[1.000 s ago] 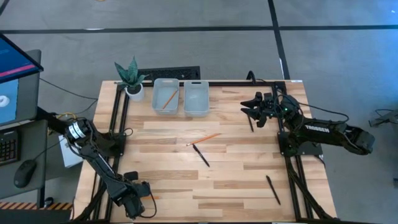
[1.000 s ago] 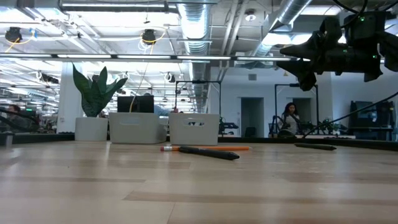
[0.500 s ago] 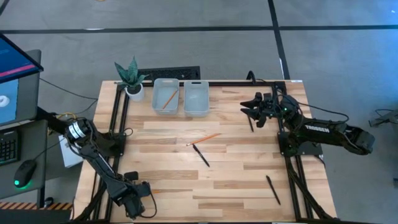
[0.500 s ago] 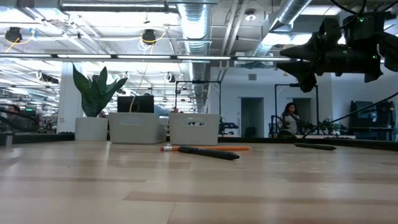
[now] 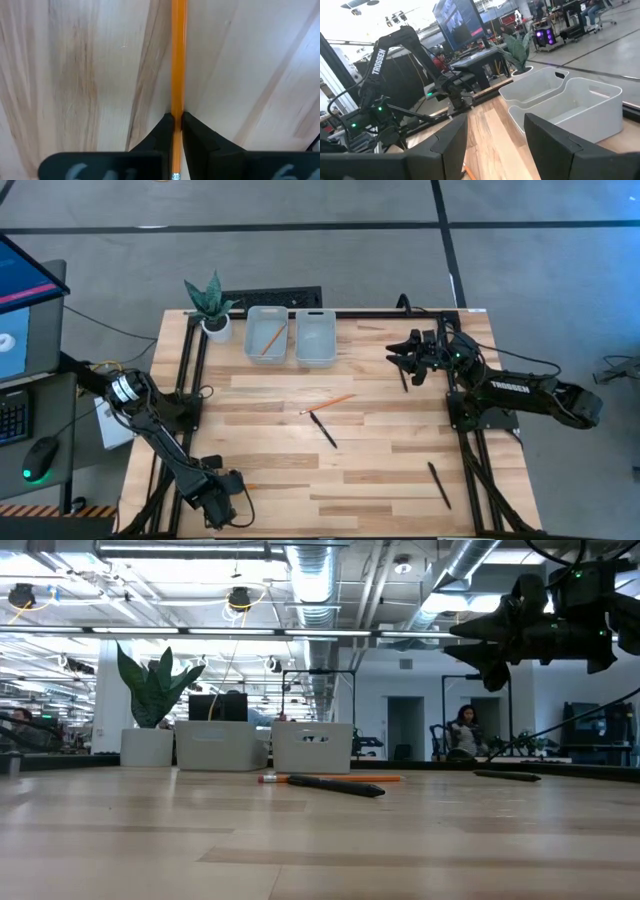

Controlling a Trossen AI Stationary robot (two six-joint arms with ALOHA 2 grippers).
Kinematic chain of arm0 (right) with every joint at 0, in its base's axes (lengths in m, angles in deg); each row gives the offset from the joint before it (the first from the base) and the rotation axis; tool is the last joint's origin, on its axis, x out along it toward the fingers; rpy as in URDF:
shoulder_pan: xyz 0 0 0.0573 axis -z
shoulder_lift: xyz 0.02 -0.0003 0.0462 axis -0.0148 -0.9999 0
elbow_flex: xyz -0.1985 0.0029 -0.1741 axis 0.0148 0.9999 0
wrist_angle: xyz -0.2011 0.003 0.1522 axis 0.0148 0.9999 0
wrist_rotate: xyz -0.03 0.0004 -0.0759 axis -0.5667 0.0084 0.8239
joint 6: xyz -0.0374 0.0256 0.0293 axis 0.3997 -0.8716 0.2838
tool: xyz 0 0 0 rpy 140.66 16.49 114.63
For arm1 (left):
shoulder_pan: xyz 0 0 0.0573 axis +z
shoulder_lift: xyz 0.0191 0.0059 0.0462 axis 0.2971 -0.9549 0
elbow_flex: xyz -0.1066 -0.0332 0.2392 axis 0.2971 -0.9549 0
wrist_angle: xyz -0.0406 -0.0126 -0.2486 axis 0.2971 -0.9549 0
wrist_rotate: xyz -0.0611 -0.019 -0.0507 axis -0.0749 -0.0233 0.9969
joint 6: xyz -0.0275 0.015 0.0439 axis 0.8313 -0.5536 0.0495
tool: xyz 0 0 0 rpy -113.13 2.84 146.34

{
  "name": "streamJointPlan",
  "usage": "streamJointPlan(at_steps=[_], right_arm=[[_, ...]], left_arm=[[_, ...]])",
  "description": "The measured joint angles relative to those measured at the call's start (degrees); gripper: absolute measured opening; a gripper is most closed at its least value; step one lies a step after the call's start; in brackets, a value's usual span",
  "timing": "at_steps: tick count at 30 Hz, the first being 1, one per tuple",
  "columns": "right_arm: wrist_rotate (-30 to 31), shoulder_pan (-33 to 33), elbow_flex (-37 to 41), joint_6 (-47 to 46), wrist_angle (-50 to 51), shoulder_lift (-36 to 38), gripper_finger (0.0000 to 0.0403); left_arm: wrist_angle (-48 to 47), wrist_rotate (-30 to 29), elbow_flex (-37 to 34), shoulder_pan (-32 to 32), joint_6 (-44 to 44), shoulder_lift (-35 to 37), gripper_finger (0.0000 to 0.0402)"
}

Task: Sort pens & pencils
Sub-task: Put the bottom pencil into the left bin

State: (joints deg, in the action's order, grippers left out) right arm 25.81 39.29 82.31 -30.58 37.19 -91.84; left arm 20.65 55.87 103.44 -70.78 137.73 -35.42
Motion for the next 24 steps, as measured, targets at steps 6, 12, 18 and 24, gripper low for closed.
streamJointPlan(at_steps=[6, 12, 18, 24], right_arm=[[0.1, 0.0, 0.0, 0.0, 0.0, 0.0, 0.0217], [0.1, 0.0, 0.0, 0.0, 0.0, 0.0, 0.0217], [0.1, 0.0, 0.0, 0.0, 0.0, 0.0, 0.0217], [0.1, 0.0, 0.0, 0.0, 0.0, 0.0, 0.0217]], left_arm=[[0.0, -0.4, 0.0, 0.0, 2.5, 0.0, 0.0014], [0.1, -0.5, 0.0, 0.0, 3.9, 0.0, 0.0014], [0.2, -0.5, 0.0, 0.6, 4.4, 0.0, 0.0014], [-0.2, -3.3, 1.5, 2.8, 4.1, 0.4, 0.0014]])
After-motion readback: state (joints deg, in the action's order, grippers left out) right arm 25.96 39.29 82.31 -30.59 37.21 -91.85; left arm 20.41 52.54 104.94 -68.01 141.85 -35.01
